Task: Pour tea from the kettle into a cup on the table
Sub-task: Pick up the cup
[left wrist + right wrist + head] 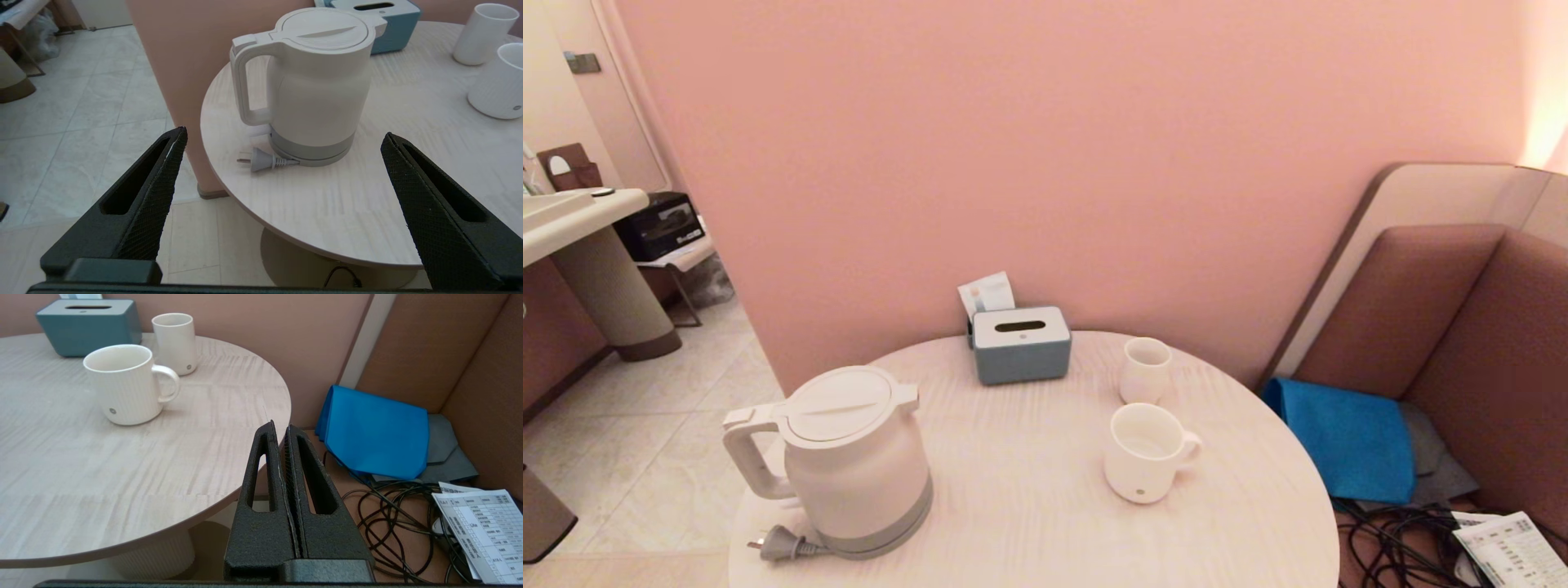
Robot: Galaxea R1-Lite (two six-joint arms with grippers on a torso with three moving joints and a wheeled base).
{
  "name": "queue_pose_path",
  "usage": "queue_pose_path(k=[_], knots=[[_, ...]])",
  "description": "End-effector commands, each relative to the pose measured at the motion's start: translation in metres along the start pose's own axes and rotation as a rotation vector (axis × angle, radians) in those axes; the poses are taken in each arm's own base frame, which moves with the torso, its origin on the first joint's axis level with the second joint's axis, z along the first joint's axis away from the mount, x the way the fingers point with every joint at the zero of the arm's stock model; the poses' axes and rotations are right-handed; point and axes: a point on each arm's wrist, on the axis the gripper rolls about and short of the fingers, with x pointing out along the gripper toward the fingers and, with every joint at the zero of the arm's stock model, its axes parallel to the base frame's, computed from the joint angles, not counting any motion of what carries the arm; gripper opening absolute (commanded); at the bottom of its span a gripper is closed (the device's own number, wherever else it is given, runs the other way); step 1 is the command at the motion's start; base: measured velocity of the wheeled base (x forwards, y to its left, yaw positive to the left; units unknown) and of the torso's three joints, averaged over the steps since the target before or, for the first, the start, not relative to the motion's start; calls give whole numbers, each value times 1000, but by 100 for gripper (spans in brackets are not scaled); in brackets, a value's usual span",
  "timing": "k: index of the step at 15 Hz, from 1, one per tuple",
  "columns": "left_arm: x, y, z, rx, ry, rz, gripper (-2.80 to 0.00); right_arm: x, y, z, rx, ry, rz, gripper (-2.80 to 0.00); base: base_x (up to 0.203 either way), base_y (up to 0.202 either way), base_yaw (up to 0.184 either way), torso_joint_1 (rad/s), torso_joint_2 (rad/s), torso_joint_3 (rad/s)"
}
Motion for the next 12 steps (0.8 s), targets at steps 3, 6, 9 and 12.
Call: queue_pose_path(k=[3, 6, 9, 12], knots=[[-21, -2, -25, 7, -45, 12, 0, 0, 0, 0, 0, 2, 0, -280, 0, 0, 0, 0, 0, 0], [-16, -2, -43, 17, -44, 14, 0, 0, 0, 0, 0, 2, 0, -280, 0, 0, 0, 0, 0, 0], [5, 0, -67, 90, -76, 63, 0, 0, 0, 0, 0, 1, 0, -280, 0, 0, 0, 0, 0, 0], [8, 0, -68, 87, -123, 92, 0, 0, 0, 0, 0, 2, 0, -280, 0, 0, 0, 0, 0, 0]])
